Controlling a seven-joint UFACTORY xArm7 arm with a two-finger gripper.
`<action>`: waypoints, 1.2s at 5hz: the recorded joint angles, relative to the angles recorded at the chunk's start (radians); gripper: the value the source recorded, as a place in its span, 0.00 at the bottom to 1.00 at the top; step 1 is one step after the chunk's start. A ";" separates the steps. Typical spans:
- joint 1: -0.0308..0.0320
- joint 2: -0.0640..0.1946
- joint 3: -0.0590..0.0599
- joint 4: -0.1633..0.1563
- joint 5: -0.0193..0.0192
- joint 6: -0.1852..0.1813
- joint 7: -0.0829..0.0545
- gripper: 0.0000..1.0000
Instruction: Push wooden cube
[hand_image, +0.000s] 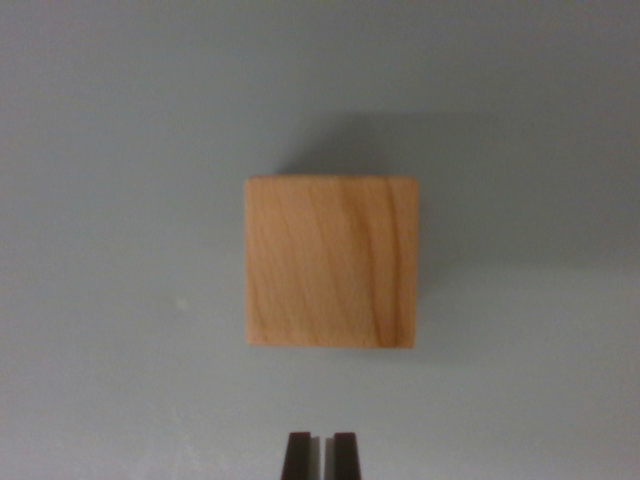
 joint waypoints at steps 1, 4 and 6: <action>-0.0010 0.009 0.000 -0.024 0.0023 -0.032 -0.003 0.00; -0.0019 0.017 -0.001 -0.045 0.0043 -0.060 -0.005 0.00; -0.0027 0.023 -0.001 -0.063 0.0060 -0.084 -0.007 0.00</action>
